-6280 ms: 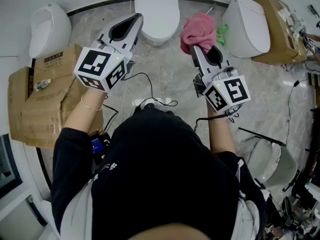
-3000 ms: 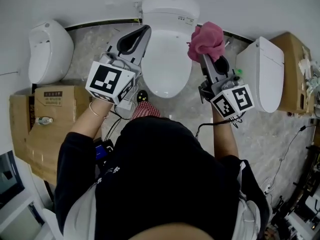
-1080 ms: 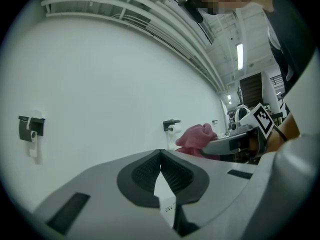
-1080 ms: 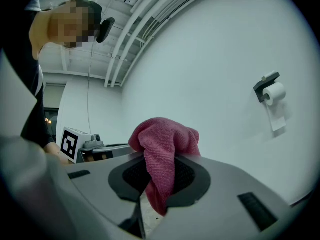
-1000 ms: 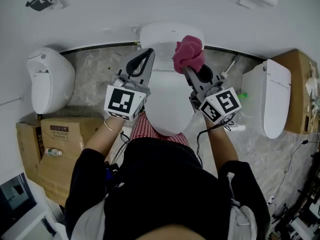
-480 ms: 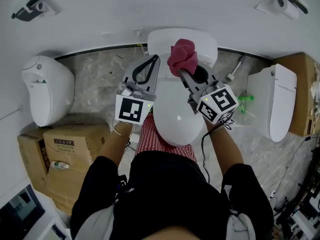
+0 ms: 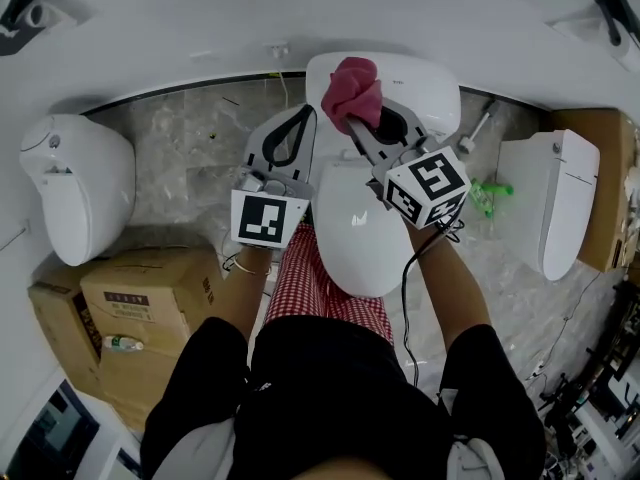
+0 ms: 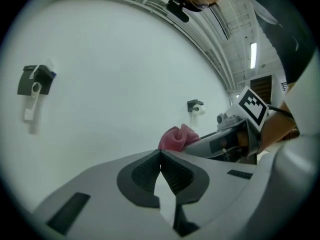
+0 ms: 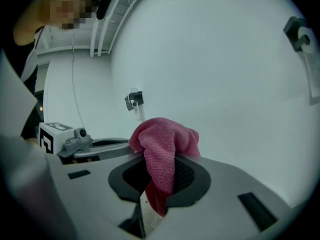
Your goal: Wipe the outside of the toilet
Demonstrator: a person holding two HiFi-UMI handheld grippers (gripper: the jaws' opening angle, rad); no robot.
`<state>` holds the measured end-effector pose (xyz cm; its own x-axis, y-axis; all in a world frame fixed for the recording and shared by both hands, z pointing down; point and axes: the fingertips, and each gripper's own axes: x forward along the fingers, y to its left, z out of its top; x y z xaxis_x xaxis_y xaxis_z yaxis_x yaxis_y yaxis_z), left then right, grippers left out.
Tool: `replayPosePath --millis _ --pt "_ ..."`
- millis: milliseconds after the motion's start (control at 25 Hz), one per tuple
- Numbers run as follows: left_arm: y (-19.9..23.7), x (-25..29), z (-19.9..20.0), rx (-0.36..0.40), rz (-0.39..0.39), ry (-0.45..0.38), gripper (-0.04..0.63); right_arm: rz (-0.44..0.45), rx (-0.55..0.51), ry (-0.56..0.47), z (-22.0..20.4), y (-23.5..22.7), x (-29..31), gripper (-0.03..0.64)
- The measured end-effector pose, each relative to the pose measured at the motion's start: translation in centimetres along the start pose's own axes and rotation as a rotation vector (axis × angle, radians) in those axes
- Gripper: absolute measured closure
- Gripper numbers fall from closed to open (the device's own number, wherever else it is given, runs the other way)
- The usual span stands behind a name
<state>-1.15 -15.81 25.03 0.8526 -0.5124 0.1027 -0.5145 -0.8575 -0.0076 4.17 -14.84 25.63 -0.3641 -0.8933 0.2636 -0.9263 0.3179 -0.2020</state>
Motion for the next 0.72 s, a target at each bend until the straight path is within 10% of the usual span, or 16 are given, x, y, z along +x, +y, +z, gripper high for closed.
replayPosePath --millis 200,720 --pt "3.0 0.7 -2.7 -0.078 0.024 0.017 0.586 -0.048 -0.134 0.116 -2.4 -1.3 5.2 0.538" --pt "7.8 0.5 -6.4 -0.176 0.047 0.022 0.586 -0.068 -0.094 0.419 -10.2 -4.6 14.3 0.538"
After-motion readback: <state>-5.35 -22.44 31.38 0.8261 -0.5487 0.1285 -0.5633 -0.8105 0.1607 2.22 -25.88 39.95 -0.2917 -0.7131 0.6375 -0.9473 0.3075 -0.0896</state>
